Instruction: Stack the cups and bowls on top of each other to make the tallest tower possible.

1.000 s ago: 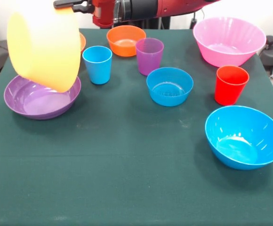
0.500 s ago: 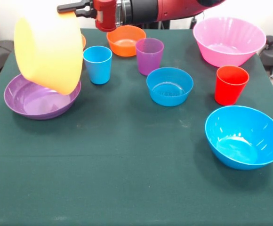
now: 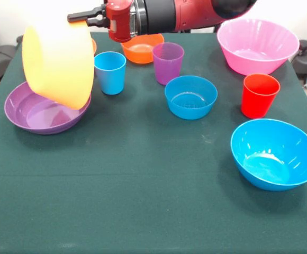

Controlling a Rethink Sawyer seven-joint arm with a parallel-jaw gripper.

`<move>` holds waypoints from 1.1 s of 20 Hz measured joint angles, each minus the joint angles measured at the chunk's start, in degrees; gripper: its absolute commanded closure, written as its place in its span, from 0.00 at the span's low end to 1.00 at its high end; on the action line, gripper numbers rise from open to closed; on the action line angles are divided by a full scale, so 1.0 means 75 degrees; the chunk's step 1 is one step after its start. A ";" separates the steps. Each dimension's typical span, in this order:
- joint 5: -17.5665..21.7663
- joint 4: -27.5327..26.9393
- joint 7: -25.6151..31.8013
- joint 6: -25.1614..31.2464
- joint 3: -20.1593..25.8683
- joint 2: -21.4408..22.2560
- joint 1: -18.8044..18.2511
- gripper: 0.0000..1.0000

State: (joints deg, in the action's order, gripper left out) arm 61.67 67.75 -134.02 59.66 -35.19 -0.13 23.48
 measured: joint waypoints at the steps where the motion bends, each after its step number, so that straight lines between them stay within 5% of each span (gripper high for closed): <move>1: -0.0020 0.0000 -0.0023 0.0000 -0.0001 -0.0021 0.0000 1.00; 22: -0.0181 -0.0002 -0.0914 0.0008 -0.0024 -0.0340 0.0223 1.00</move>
State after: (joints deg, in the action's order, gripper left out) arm 60.31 67.73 -140.88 59.72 -35.37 -2.68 25.16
